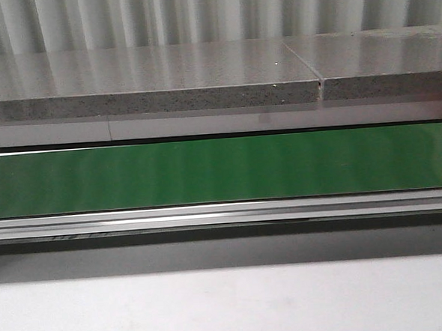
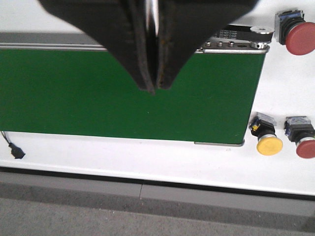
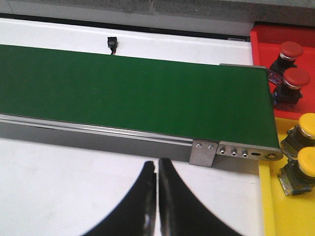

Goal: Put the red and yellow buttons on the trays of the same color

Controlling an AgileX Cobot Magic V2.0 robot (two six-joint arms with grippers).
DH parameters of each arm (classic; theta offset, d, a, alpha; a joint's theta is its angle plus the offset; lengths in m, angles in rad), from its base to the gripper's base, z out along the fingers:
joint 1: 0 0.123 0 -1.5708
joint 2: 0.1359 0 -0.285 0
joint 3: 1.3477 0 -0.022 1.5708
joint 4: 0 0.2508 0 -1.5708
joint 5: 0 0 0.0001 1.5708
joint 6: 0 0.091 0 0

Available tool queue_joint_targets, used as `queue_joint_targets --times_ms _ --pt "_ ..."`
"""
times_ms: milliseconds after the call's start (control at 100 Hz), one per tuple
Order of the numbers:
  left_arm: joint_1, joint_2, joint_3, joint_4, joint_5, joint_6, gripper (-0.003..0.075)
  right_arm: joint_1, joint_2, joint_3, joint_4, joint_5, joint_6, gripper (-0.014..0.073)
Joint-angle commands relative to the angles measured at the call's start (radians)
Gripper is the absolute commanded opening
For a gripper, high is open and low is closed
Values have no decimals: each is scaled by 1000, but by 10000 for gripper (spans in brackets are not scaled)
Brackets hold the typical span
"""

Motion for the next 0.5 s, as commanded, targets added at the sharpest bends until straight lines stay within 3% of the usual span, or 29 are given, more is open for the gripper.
queue_joint_targets --times_ms 0,100,170,240,390,430,490 --pt "-8 85 -61 1 -77 -23 -20 -1 9 -23 8 -62 -5 23" --pt "-8 170 -84 1 -73 -24 -6 -1 9 -23 8 -62 -5 23" --pt "0 227 -97 1 -73 -24 55 -1 9 -23 8 -62 -5 23" --pt "20 279 -108 1 -73 -24 171 -1 9 -23 8 -62 -5 23" --pt "101 365 -136 -1 -71 -24 496 -1 9 -23 8 -62 -5 23" --pt "133 379 -143 -8 -64 -24 549 -1 9 -23 8 -62 -5 23" --pt "178 406 -161 -8 -47 -24 568 -1 9 -23 8 -62 -5 23"
